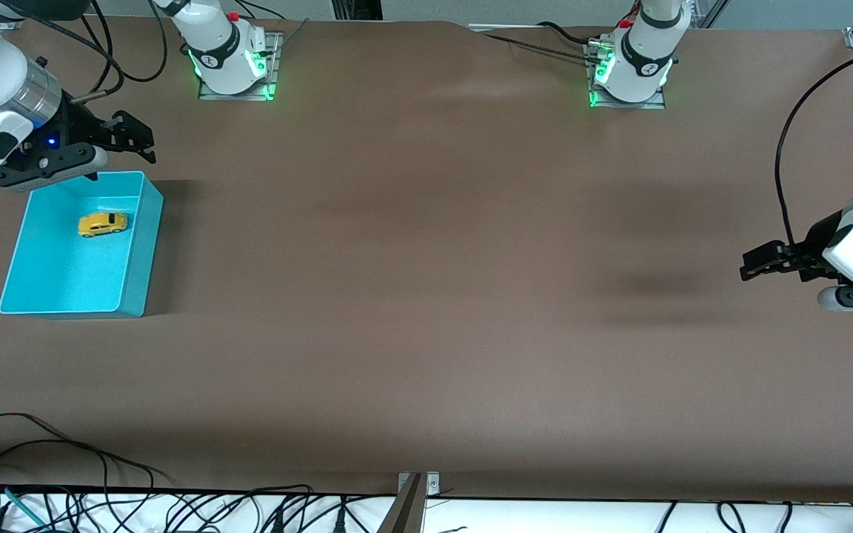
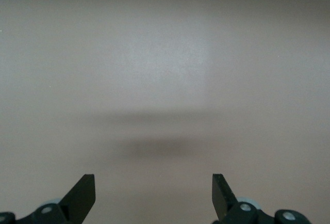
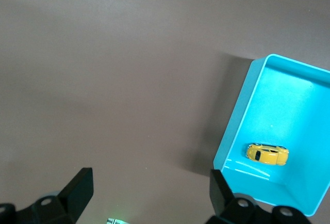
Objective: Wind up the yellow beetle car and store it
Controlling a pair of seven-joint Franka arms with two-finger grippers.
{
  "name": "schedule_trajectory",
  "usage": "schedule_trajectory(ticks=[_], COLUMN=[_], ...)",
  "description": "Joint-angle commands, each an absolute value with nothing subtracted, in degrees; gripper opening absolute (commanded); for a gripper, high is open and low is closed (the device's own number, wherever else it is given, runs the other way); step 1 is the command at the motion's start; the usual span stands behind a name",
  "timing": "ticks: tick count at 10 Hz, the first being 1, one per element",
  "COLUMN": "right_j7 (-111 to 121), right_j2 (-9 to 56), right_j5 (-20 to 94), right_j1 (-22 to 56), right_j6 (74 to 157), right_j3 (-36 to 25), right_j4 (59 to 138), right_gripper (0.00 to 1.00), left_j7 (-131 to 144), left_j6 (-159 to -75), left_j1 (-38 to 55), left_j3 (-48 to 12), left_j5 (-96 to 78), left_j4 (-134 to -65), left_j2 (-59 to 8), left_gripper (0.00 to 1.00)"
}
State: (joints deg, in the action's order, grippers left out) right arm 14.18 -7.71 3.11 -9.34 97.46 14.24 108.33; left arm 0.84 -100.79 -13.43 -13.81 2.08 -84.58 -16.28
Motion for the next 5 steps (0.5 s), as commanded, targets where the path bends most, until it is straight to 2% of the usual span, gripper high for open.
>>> schedule_trajectory(ticks=[1, 5], right_j7=[13.45, 13.36], right_j2=[-9.66, -7.57], right_j5=[1.85, 1.49], right_j1=[-9.05, -9.14], right_j6=[97.21, 93.88], right_j3=[14.15, 14.15], right_j4=[108.37, 104.43], right_gripper=[1.0, 1.0], left_j7=[-0.7, -0.7], left_j6=[-99.93, -99.93], left_j1=[-13.8, -13.8], left_j3=[-13.89, -13.89], left_j5=[1.58, 1.67], left_j4=[-84.46, -84.46], left_j2=[-16.0, -16.0], left_gripper=[1.0, 1.0])
